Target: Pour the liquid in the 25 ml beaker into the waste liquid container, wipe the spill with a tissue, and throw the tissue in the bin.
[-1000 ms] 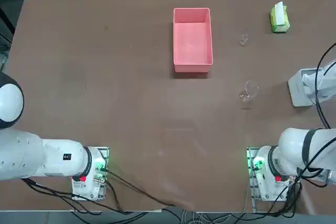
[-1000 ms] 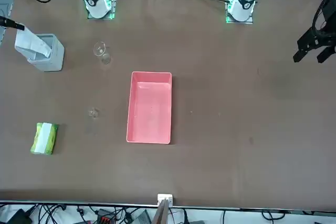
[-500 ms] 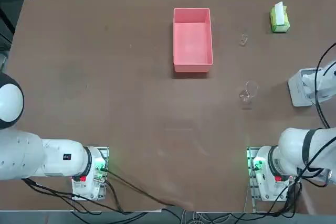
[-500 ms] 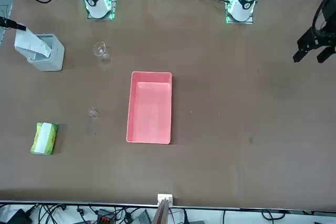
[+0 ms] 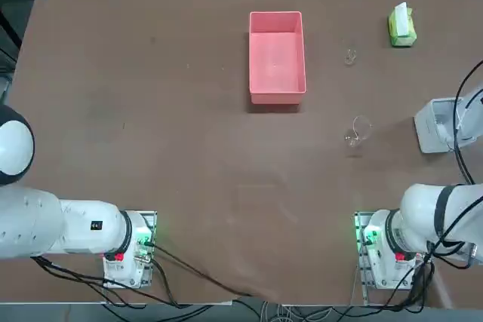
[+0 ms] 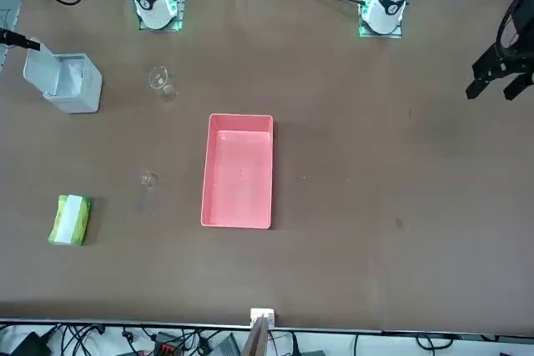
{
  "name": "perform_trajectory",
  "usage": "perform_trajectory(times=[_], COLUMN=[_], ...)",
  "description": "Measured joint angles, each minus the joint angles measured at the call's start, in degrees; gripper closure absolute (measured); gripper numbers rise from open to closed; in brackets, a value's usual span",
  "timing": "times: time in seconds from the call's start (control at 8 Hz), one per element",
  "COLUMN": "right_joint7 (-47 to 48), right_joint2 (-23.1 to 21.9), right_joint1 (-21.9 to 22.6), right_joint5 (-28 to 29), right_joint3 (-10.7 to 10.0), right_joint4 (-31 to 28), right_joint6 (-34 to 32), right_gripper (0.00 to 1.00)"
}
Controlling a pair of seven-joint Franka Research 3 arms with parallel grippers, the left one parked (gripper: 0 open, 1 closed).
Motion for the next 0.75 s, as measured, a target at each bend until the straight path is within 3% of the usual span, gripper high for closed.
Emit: perform_trajectory(times=[0.25, 0.38, 0.5, 0.62, 0.75], right_joint7=[0.0, -0.3, -0.3, -0.5, -0.4], right_joint2=[0.0, 0.0, 0.0, 0.0, 0.0], right_joint1=[0.9, 2.1, 3.9, 6.2, 9.3], right_joint5=[0.0, 0.0, 0.0, 0.1, 0.1], right_joint3=[0.4, 0.6, 0.7, 0.8, 0.9], right_joint4=[1.3, 2.2, 3.4, 5.0, 7.5], right_joint6=[0.0, 0.0, 0.0, 0.0, 0.1], right_gripper=[0.42, 0.29, 0.09, 0.0, 0.0])
